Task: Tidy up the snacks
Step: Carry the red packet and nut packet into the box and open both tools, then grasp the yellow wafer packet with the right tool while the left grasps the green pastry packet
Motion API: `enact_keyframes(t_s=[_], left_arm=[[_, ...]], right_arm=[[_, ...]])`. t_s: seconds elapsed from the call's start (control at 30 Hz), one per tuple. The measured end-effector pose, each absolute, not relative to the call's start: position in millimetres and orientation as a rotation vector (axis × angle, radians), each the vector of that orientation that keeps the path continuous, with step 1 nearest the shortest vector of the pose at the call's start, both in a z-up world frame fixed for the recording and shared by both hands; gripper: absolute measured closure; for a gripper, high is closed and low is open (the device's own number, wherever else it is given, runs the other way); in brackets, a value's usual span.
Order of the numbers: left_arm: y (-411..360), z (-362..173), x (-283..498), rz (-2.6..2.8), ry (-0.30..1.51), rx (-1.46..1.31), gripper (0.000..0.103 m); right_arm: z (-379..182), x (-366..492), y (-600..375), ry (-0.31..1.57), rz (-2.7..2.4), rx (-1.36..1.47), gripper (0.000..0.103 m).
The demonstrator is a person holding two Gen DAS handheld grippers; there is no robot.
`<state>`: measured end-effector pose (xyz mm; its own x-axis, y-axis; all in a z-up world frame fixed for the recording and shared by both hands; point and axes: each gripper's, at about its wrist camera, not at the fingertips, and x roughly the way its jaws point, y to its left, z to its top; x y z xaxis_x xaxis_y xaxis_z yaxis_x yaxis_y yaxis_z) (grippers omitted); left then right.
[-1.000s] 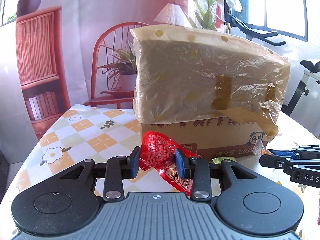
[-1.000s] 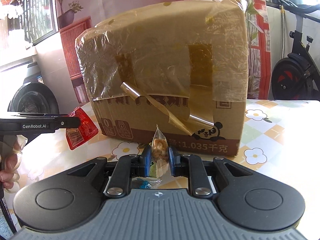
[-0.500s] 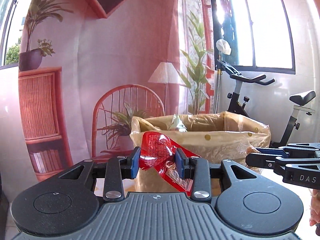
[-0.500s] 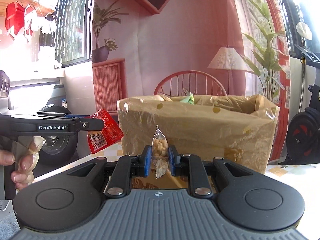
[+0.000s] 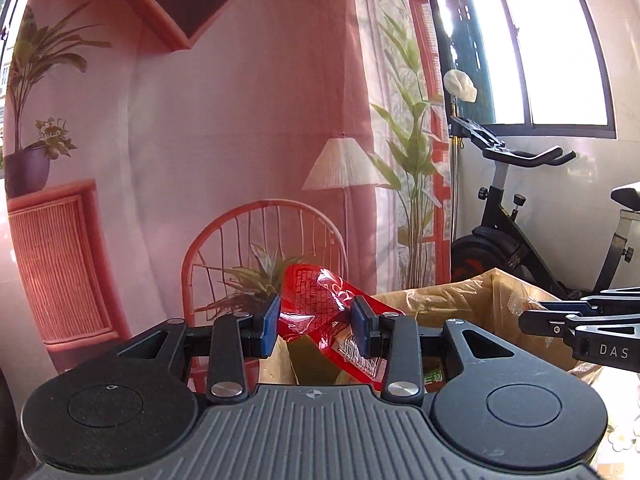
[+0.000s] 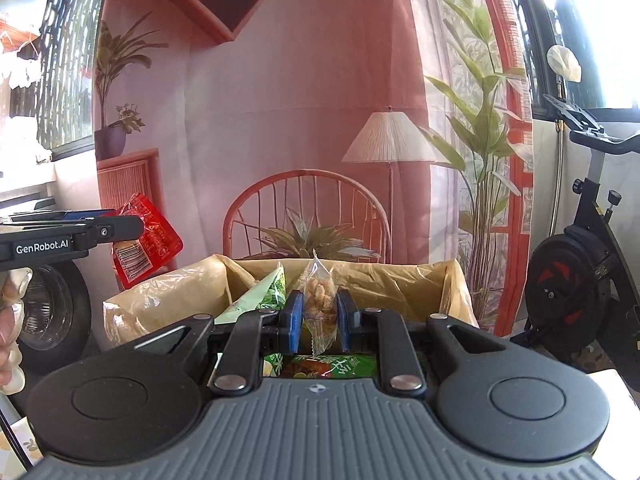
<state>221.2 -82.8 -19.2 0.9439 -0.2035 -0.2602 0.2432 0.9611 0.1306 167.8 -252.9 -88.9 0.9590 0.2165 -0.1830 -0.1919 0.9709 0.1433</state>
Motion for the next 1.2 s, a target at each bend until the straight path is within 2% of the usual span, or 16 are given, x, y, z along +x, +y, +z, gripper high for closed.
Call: enact_keyframes(t_s=[0.1, 0.2, 0.73, 1.13, 1.17, 1.2], left_arm=[[-77.7, -27.9, 232.2, -0.212, 0.29, 0.173, 0.061], [-64.8, -30.5, 229.9, -0.223, 0.287, 0.142, 0.051], [-46.6, -49.0, 155.6, -0.379, 0.38, 0.106, 0.051], [-51.6, -123.5, 147.7, -0.418, 0.573, 0.028, 0.051], [-52.8, -128.6, 147.9, -0.418, 0.584, 0.029, 0.051], [-54.0, -134.3, 148.0, -0.419, 0.595, 0.028, 0.051]], right_arm=[[-93.0, 174.5, -258.5, 0.232, 0.182, 0.141, 0.08], [-95.3, 168.5, -263.0, 0.231, 0.183, 0.158, 0.072], [-102.9, 97.1, -263.6, 0.196, 0.314, 0.149, 0.071], [-173.6, 66.5, -254.9, 0.404, 0.387, 0.051, 0.071], [-181.0, 66.3, -254.7, 0.429, 0.393, 0.046, 0.071], [-187.1, 66.8, -254.5, 0.451, 0.402, 0.041, 0.065]])
